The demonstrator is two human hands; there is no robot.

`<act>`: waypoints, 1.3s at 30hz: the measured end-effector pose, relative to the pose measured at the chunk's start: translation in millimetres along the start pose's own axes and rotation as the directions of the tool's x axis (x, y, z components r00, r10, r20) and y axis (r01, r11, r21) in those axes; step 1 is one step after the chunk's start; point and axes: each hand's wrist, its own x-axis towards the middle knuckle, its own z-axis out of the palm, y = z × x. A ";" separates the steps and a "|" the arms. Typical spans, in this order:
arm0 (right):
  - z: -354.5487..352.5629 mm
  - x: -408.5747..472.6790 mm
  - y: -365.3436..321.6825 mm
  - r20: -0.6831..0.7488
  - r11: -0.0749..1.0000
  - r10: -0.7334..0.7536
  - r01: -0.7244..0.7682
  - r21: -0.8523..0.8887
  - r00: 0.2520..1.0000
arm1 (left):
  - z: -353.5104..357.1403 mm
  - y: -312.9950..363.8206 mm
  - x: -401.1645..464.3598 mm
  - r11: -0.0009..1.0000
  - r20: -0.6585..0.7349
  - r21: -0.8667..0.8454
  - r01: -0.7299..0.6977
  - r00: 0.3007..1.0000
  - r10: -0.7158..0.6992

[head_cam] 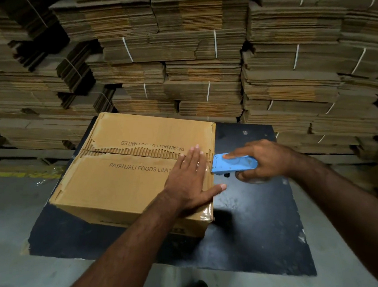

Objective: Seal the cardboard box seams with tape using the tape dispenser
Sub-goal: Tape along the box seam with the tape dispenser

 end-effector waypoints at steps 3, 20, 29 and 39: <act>2.3 -2.0 0.6 -0.012 1.000 -0.006 0.006 -0.011 1.000 | 9.6 9.6 5.5 0.995 0.002 0.047 -0.091 0.996 0.091; 17.6 -15.6 -0.4 -0.042 0.998 0.058 -0.057 0.035 0.997 | 10.2 3.8 1.4 0.975 0.003 0.063 -0.215 0.977 0.215; 9.3 -10.5 -5.1 -0.020 0.997 0.081 -0.081 -0.013 0.997 | -6.3 -48.6 -21.2 0.997 0.020 0.073 0.001 1.000 -0.003; 6.8 -8.2 -15.4 0.027 0.987 0.155 -0.153 -0.044 0.988 | -24.6 -156.7 -53.9 0.910 -0.024 0.025 0.414 0.910 -0.414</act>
